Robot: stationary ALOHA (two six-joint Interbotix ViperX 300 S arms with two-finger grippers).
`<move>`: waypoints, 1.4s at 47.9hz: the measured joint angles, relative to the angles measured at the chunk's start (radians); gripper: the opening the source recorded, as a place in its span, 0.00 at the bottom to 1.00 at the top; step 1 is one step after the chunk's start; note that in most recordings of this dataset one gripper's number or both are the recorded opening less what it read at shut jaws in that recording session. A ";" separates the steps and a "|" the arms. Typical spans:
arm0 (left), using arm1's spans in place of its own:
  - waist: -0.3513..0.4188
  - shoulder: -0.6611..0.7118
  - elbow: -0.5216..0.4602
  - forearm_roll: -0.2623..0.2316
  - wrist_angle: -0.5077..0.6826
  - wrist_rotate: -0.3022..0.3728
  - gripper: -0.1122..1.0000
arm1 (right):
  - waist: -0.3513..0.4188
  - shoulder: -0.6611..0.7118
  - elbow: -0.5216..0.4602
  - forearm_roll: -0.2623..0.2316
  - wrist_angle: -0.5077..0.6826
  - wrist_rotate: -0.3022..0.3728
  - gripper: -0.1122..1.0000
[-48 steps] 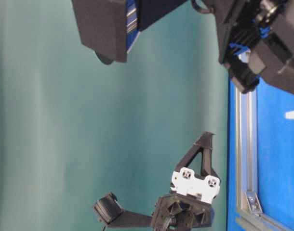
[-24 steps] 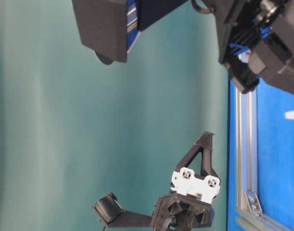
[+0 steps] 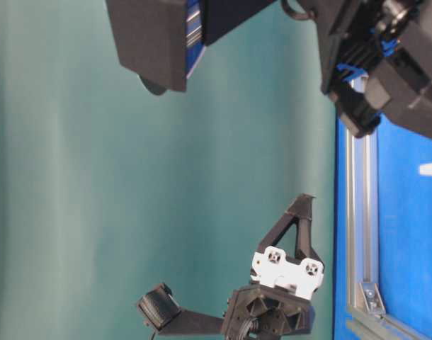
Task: Insert the wire through the string loop located in the center.
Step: 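Lift the cable and carry the plug toward the white zip-tie loop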
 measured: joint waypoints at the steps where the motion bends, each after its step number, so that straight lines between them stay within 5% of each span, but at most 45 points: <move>1: -0.002 0.000 -0.002 0.000 0.000 0.000 0.10 | 0.000 0.000 0.000 -0.002 0.000 -0.002 0.09; 21: 0.000 0.000 -0.002 0.000 0.000 0.000 0.10 | 0.000 -0.006 0.012 0.000 0.003 -0.002 0.09; 50: 0.000 0.000 0.000 0.000 0.000 0.000 0.10 | -0.002 -0.232 0.302 0.003 0.002 0.003 0.09; 67: 0.000 0.000 -0.002 0.000 0.000 0.000 0.10 | -0.002 -0.270 0.348 0.023 -0.028 0.005 0.09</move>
